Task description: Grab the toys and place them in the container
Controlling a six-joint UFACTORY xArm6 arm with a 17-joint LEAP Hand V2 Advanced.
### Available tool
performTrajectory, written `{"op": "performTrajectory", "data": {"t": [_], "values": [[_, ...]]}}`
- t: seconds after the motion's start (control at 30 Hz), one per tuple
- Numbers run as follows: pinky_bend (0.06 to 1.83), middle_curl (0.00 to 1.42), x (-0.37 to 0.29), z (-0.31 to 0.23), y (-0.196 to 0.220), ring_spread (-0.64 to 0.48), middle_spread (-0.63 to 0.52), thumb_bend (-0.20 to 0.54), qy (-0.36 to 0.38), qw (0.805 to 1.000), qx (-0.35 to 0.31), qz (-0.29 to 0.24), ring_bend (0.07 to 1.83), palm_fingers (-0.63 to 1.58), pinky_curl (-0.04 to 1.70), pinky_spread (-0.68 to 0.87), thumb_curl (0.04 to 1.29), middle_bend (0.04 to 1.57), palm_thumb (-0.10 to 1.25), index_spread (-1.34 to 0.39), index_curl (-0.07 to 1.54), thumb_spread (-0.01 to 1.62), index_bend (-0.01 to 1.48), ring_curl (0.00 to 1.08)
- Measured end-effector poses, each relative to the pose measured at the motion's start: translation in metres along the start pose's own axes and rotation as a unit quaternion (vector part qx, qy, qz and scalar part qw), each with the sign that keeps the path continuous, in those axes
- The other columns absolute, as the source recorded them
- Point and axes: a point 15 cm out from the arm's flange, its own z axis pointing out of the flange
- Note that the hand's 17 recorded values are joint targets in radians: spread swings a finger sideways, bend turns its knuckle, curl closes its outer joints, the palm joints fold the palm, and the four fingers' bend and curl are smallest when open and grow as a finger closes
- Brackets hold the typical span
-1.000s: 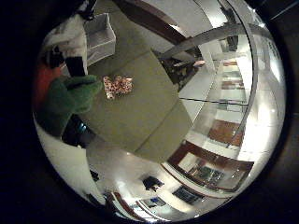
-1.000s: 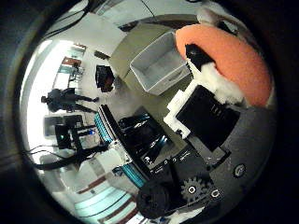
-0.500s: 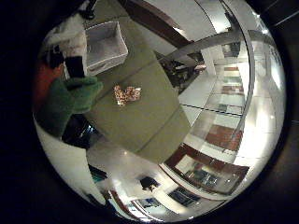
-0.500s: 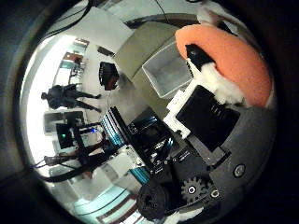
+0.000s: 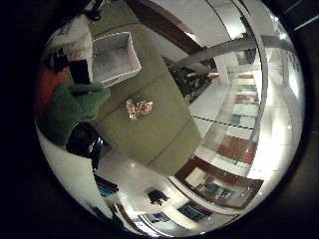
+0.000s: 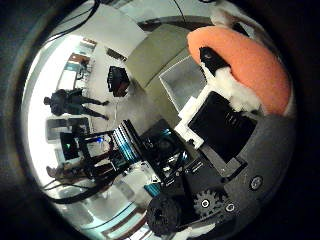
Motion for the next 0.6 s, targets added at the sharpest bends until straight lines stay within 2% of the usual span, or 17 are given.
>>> {"op": "performTrajectory", "data": {"t": [0.6], "values": [[1.42,1.01,-0.037,0.033,-0.045,-0.28,-0.22,-0.018,-0.027,1.0,0.008,-0.015,1.28,1.09,0.87,-0.2,0.85,1.2,0.97,-0.26,0.89,0.79,1.11,0.96]]}}
